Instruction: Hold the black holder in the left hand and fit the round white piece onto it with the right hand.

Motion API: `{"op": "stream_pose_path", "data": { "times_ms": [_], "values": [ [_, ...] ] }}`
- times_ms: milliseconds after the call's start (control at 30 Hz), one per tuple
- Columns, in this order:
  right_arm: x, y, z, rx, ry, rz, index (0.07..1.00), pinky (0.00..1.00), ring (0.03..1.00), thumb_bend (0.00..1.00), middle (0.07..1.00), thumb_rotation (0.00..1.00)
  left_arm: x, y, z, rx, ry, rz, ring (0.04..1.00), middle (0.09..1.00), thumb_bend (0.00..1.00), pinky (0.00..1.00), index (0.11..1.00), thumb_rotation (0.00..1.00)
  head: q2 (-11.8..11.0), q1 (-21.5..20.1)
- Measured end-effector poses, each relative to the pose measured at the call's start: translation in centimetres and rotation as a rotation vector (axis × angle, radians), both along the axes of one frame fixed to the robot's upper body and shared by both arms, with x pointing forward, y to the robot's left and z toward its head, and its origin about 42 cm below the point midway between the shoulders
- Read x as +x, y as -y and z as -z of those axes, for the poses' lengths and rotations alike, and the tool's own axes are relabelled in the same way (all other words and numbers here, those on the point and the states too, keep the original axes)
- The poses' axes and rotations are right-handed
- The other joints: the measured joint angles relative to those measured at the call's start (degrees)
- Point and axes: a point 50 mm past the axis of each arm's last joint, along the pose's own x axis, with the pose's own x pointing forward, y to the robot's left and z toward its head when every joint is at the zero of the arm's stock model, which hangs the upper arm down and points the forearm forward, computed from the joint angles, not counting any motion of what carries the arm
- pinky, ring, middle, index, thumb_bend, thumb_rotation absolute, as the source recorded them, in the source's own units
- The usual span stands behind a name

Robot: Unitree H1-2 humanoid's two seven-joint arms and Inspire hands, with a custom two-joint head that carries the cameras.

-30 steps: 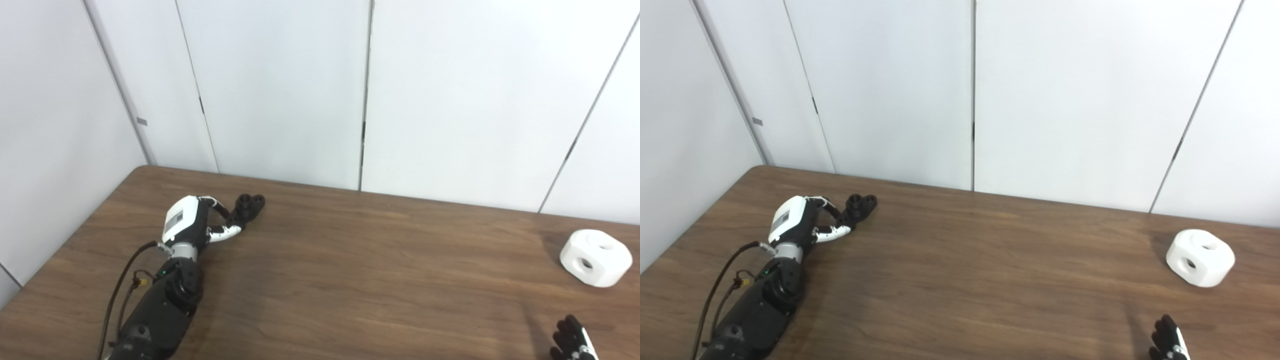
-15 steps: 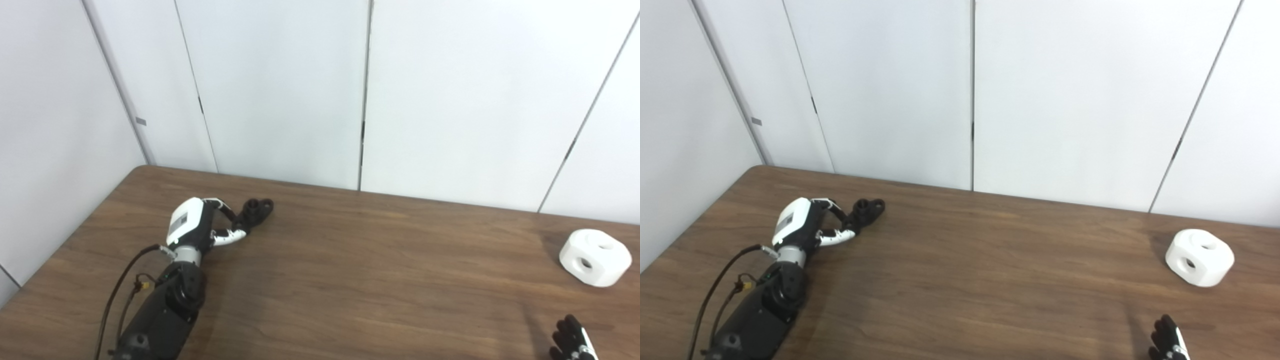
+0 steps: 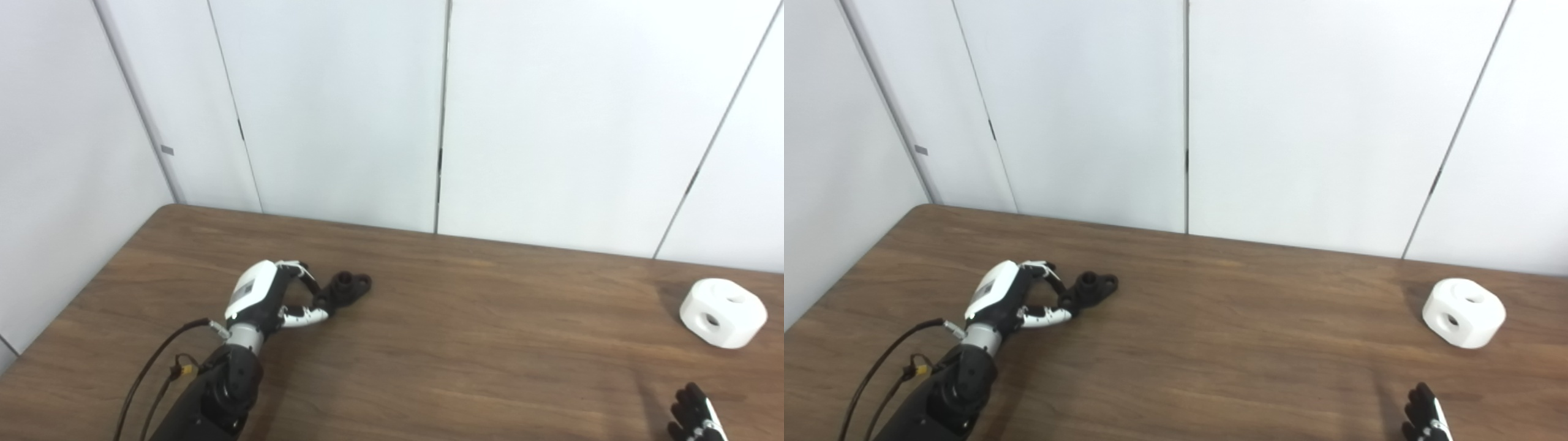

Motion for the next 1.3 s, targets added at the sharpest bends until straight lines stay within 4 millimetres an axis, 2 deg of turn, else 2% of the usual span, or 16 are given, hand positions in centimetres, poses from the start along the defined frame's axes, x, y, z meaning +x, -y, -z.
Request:
{"op": "stream_pose_path", "data": {
  "times_ms": [167,300,400,500,567,600,633,700,733,900,1100,1167,1300],
  "values": [
    [-0.2,-0.3,-0.1,-0.01,-0.004,-0.006,1.0,1.0,1.0,0.51,1.0,1.0,-1.4,1.2,-0.7,-0.015,-0.033,0.074,0.927,0.844,0.51,0.86,0.49,0.05,1.23,-2.81],
    [-0.2,-0.6,-0.2,-0.017,-0.01,-0.003,1.0,1.0,1.0,0.5,1.0,0.99,-3.3,3.2,-1.4,-0.019,-0.043,0.176,0.914,0.839,0.51,0.83,0.49,0.04,2.99,-4.92],
    [-0.2,-0.7,-0.3,-0.018,-0.012,0.005,1.0,1.0,1.0,0.49,1.0,0.98,-4.7,4.6,-1.4,-0.02,-0.054,0.242,0.912,0.84,0.51,0.83,0.49,0.04,4.04,-6.06],
    [-0.2,-1.0,-0.7,-0.018,-0.015,0.001,1.0,1.0,1.0,0.49,1.0,0.99,-5.8,6.1,-1.4,-0.032,-0.07,0.297,0.916,0.843,0.51,0.88,0.49,0.04,4.92,-6.85],
    [-0.2,-1.1,-0.9,-0.024,-0.018,-0.004,1.0,1.0,1.0,0.48,1.0,1.0,-6.4,7.1,-1.3,-0.053,-0.088,0.326,0.912,0.839,0.51,0.88,0.49,0.05,6.06,-7.91],
    [-0.2,-1.2,-1.0,-0.027,-0.02,-0.006,1.0,1.0,1.0,0.47,1.0,1.0,-6.7,7.7,-1.4,-0.058,-0.093,0.337,0.914,0.841,0.51,0.87,0.489,0.05,8.07,-9.65],
    [-0.2,-1.3,-1.2,-0.028,-0.018,-0.008,1.0,1.0,1.0,0.47,1.0,1.0,-7.1,8.2,-1.6,-0.06,-0.094,0.353,0.915,0.841,0.51,0.87,0.489,0.05,8.09,-9.67],
    [-0.2,-1.5,-1.6,-0.029,-0.016,-0.008,1.0,1.0,1.0,0.5,1.0,1.0,-7.8,9.2,-1.7,-0.069,-0.11,0.395,0.922,0.845,0.51,0.88,0.489,0.04,10.1,-12.91],
    [-0.2,-1.6,-1.8,-0.034,-0.018,-0.006,1.0,1.0,1.0,0.53,1.0,0.99,-8.2,9.6,-1.7,-0.077,-0.115,0.408,0.924,0.844,0.51,0.88,0.489,0.04,10.28,-13.36],
    [-0.2,-2.1,-2.0,-0.063,-0.043,0.0,1.0,1.0,1.0,0.61,1.0,0.98,-9.8,11.0,-1.7,-0.106,-0.139,0.461,0.924,0.847,0.51,0.88,0.489,0.04,11.51,-15.21],
    [-0.1,-2.4,-2.9,-0.083,-0.039,0.01,1.0,1.0,1.0,0.61,1.0,1.0,-11.3,12.5,-1.3,-0.105,-0.146,0.536,0.913,0.843,0.52,0.9,0.488,0.05,14.85,-16.88],
    [-0.1,-2.5,-3.0,-0.086,-0.041,0.009,1.0,1.0,1.0,0.61,1.0,1.0,-11.6,13.0,-1.2,-0.101,-0.143,0.567,0.912,0.843,0.52,0.91,0.488,0.05,14.86,-16.88],
    [-0.1,-2.6,-3.2,-0.087,-0.05,0.011,1.0,1.0,1.0,0.62,1.0,1.0,-11.8,13.3,-1.0,-0.093,-0.163,0.594,0.933,0.858,0.52,0.95,0.489,0.05,17.4,-17.41]
  ]
}}
